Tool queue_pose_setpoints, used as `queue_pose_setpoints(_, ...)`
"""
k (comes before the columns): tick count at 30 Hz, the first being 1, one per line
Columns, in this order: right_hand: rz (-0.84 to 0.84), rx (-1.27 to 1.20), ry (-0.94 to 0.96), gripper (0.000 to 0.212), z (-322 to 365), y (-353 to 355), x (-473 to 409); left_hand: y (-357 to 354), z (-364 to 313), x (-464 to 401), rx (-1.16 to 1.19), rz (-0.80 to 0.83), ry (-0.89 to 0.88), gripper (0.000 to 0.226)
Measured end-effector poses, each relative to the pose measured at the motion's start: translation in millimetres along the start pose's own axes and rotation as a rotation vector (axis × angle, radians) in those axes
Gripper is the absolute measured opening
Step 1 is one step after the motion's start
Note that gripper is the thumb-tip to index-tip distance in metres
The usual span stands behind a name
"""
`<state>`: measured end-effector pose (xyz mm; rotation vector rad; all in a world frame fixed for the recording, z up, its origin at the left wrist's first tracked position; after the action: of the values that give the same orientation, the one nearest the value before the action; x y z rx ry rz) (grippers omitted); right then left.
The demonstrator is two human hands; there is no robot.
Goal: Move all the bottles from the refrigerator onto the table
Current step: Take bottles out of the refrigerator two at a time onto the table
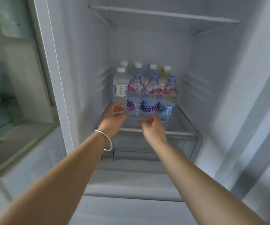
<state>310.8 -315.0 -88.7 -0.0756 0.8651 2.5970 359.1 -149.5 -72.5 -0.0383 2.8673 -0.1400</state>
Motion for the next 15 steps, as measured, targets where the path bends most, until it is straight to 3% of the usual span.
queue_pose_setpoints(4, -0.111, -0.040, 0.090, 0.041, 30, -3, -43, 4, -5, -47, -0.015, -0.025, -0.034, 0.036)
queue_pose_setpoints(12, -0.317, 0.071, 0.402, 0.062, 91, -9, -98, 1, -19, -95, -0.236, -0.142, -0.262, 0.043)
queue_pose_setpoints(15, -0.386, 0.081, 0.427, 0.063, 96, -12, -120, 3, -6, -113, -0.132, -0.202, -0.246, 0.049)
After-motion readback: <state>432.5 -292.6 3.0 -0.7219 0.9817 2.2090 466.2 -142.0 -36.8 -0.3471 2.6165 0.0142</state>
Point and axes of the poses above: each hand's wrist, its own x-axis away from the middle knuckle, its own y-axis out of the back of the hand, z = x × y, the point moved 9 cm from there along -x, towards the middle knuckle, and after that the axes turned 12 degrees about x, right-handed, at the moved point
